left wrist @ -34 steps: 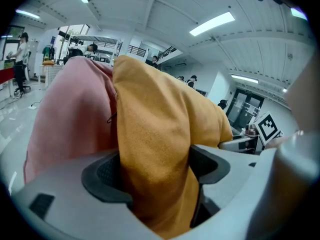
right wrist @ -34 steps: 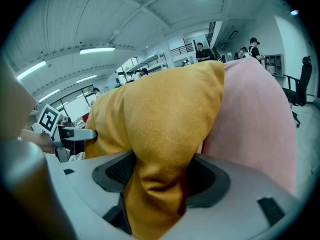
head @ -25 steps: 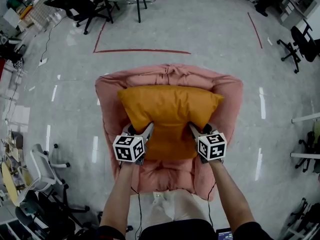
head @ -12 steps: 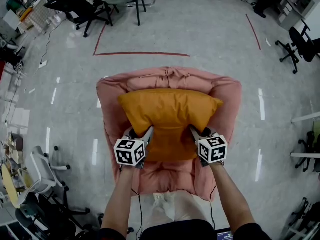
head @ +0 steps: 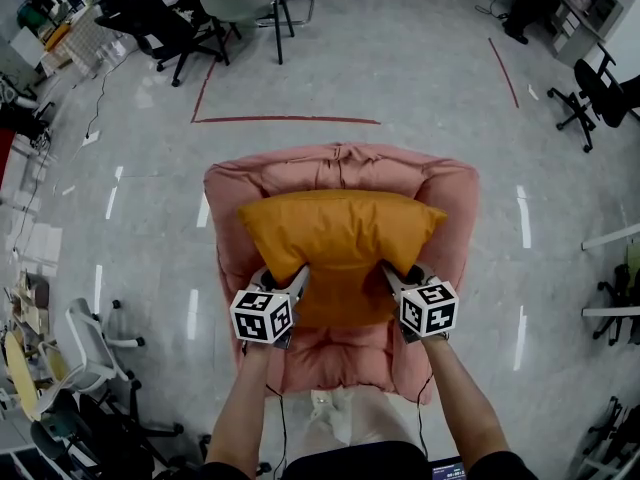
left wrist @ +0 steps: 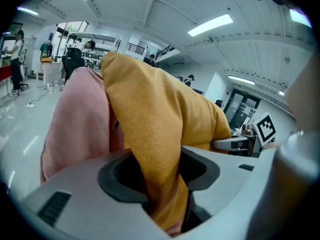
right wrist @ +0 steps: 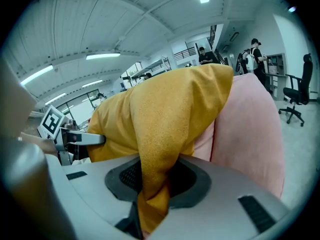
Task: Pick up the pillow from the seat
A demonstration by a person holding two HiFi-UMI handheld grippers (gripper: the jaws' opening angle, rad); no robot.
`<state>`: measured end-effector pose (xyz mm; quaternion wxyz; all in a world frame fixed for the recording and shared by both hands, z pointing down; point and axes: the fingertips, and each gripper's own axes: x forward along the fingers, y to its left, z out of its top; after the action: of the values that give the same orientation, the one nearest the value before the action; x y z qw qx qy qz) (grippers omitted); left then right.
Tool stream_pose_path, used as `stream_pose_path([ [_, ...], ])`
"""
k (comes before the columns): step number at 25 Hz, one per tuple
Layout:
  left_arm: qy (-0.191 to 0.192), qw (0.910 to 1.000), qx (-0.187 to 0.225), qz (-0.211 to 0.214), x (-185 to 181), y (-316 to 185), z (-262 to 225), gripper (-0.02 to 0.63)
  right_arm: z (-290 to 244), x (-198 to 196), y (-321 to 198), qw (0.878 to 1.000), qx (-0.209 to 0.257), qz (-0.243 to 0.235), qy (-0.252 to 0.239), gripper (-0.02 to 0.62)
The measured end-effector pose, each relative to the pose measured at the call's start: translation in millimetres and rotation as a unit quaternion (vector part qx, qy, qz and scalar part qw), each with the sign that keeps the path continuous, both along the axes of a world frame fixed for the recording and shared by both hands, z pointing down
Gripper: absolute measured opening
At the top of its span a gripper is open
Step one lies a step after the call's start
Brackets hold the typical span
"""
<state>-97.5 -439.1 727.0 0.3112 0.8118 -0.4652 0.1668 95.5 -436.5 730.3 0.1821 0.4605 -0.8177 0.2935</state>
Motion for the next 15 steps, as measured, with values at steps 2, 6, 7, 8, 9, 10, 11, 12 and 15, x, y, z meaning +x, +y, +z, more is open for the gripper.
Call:
stream_pose_path([
  [2, 0.003, 1.0, 0.004, 0.001, 1, 4, -5, 0.209, -5, 1, 4, 1.0, 0.004, 0.004, -0.002, 0.11],
  [6, 0.005, 0.9999, 0.014, 0.005, 0, 15, -18, 0.206, -17, -1, 13, 1.0, 0.012, 0.008, -0.004, 0.11],
  [7, 0.005, 0.9998, 0.016, 0.006, -1, 18, -21, 0.204, -20, -2, 16, 1.0, 0.014, 0.008, -0.004, 0.11],
  [8, 0.005, 0.9998, 0.018, 0.007, -1, 21, -24, 0.204, -24, -3, 19, 1.0, 0.015, 0.008, -0.003, 0.112],
  [9, 0.006, 0.9998, 0.02, 0.008, -1, 25, -28, 0.204, -28, -3, 22, 1.0, 0.017, 0.008, -0.002, 0.112],
  [10, 0.007, 0.9997, 0.022, 0.008, -1, 29, -32, 0.202, -32, -3, 25, 1.0, 0.02, 0.008, 0.0, 0.112],
  [11, 0.009, 0.9996, 0.024, 0.008, -1, 32, -36, 0.201, -37, -3, 28, 1.0, 0.023, 0.007, 0.001, 0.112],
  [12, 0.01, 0.9996, 0.027, 0.007, -1, 36, -41, 0.201, -41, -4, 31, 1.0, 0.026, 0.007, 0.002, 0.112],
  [15, 0.016, 0.9991, 0.04, 0.004, -5, 44, -53, 0.198, -54, -7, 39, 0.999, 0.039, 0.006, 0.003, 0.112],
])
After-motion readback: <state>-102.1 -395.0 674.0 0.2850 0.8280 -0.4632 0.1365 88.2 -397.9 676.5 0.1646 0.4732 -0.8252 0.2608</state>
